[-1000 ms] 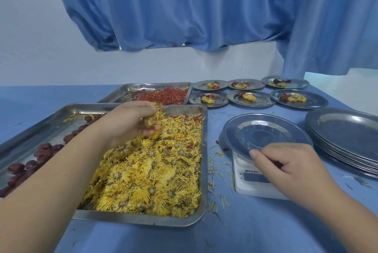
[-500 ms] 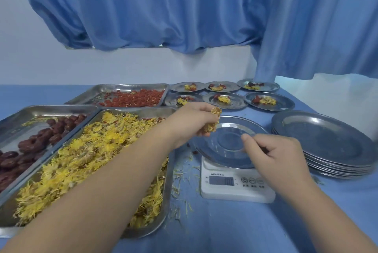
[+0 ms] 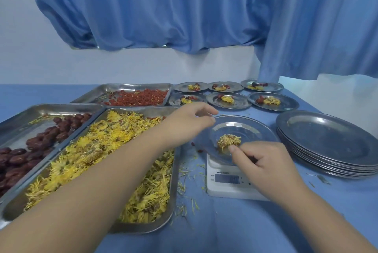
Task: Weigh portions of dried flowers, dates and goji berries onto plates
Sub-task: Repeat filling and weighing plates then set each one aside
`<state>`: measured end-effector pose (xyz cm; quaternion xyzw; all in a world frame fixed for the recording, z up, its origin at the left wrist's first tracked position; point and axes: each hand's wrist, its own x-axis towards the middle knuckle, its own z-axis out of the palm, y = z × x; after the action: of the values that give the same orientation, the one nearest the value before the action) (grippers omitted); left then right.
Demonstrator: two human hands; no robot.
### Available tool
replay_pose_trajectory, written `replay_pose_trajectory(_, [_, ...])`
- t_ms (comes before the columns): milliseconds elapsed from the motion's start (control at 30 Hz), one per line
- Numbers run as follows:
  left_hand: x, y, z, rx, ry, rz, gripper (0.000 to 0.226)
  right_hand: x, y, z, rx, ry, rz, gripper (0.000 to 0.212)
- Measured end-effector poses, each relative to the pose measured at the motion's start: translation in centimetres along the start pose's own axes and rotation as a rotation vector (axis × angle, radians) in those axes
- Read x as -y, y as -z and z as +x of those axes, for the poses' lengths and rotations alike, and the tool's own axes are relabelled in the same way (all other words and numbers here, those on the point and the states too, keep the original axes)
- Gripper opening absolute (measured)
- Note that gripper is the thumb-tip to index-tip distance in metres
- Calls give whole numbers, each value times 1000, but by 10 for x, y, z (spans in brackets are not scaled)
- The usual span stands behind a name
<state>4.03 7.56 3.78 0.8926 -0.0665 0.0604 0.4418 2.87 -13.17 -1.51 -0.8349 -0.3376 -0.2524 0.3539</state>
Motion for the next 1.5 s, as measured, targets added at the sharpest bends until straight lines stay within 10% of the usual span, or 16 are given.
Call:
replay_pose_trajectory(667, [157,203,-88,-693,496,108,22,48,-59,11,176,203,-74,49])
replay_pose_trajectory(1000, [198,208,-69,-194,644,593,45,47,-58,10,160,163,-55,48])
replay_pose_trajectory(1500, [188,213,-74,-429,507,372,12,50,-57,12,164,169,-45,47])
